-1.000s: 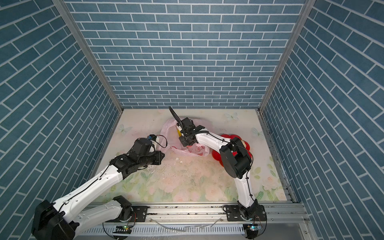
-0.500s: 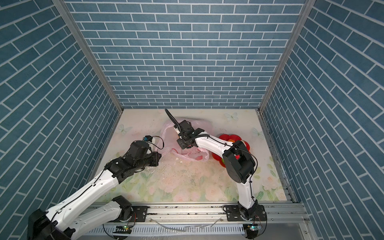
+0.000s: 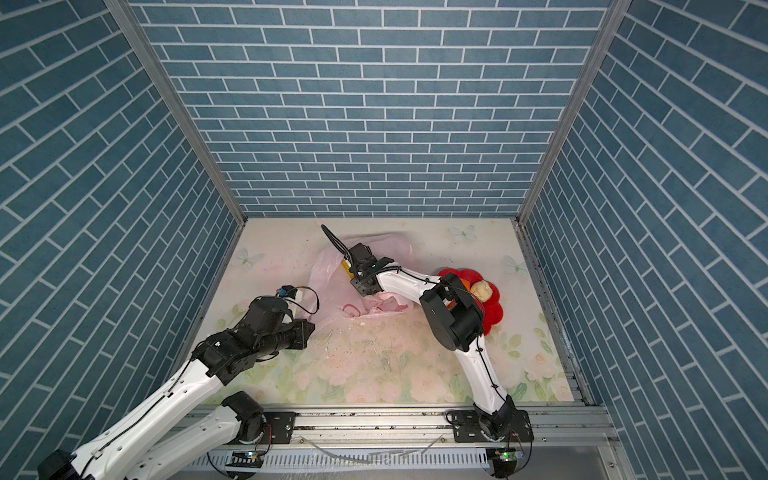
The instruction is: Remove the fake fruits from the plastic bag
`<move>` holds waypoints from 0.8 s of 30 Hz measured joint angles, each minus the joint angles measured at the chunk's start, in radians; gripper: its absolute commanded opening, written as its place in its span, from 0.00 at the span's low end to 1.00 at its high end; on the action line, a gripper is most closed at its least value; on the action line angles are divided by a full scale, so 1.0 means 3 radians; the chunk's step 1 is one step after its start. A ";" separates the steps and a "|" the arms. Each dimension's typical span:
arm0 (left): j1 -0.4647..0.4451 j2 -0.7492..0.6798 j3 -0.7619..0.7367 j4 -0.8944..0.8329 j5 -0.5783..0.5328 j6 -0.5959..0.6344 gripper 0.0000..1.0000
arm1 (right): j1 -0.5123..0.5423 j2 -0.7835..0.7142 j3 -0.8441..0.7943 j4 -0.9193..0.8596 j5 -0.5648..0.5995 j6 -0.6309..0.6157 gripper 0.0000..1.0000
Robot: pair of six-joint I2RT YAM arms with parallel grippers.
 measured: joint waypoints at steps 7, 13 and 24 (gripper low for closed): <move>-0.0001 -0.0114 0.0000 -0.0109 0.0102 -0.0001 0.15 | -0.0029 0.0160 0.0270 -0.0011 0.0031 -0.0078 0.61; -0.0001 -0.0200 0.0000 -0.0195 0.0220 0.0000 0.15 | -0.0083 0.0455 0.0759 -0.0163 -0.0198 -0.0187 0.62; -0.0001 -0.0159 0.0000 -0.0226 0.0421 0.0027 0.15 | -0.0179 0.1053 0.1874 -0.0889 -0.0736 -0.0474 0.63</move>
